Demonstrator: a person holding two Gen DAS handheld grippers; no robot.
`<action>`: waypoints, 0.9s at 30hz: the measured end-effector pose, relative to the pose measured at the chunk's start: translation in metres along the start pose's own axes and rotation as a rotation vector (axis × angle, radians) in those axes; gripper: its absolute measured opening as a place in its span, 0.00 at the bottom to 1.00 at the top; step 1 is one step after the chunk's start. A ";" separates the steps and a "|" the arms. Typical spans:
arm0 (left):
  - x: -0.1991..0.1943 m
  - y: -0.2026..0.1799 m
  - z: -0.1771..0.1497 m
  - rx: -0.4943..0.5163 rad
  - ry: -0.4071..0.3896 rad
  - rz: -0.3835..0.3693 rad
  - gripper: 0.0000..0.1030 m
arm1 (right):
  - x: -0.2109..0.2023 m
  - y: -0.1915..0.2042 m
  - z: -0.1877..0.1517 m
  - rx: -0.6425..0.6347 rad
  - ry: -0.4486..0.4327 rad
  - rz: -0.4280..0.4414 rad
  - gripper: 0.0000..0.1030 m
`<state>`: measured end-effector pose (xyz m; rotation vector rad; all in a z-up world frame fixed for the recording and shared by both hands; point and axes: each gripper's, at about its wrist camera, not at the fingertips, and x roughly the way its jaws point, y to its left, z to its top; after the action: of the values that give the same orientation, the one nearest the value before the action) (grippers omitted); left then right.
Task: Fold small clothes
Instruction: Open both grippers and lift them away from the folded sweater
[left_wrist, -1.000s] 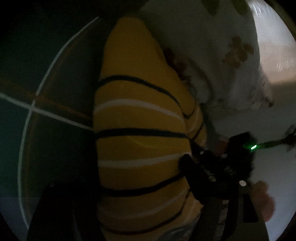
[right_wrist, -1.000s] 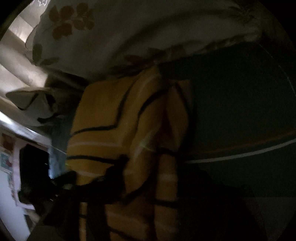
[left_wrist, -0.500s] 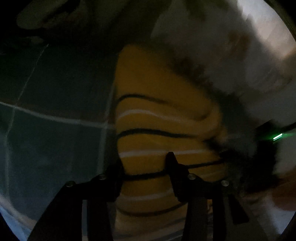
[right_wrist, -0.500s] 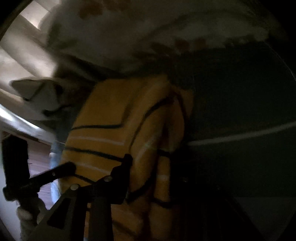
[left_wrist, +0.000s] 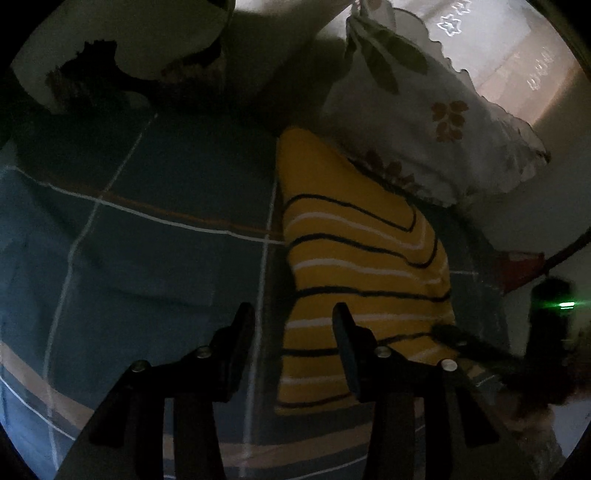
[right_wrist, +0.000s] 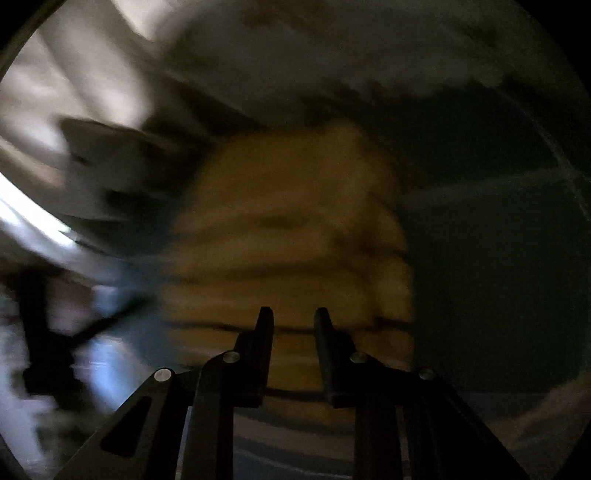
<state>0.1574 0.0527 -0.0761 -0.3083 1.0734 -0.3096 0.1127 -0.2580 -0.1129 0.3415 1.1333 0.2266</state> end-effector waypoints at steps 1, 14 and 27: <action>-0.004 0.003 0.000 0.010 -0.007 0.001 0.41 | 0.003 -0.010 -0.005 0.015 0.012 -0.057 0.21; -0.021 0.031 -0.005 0.052 -0.083 0.030 0.42 | 0.001 0.067 -0.034 -0.027 -0.040 -0.097 0.23; -0.125 -0.019 -0.037 0.172 -0.587 0.465 0.85 | -0.032 0.062 -0.064 -0.052 -0.098 -0.093 0.25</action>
<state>0.0671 0.0814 0.0160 0.0170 0.5079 0.1076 0.0410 -0.2020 -0.0864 0.2508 1.0423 0.1556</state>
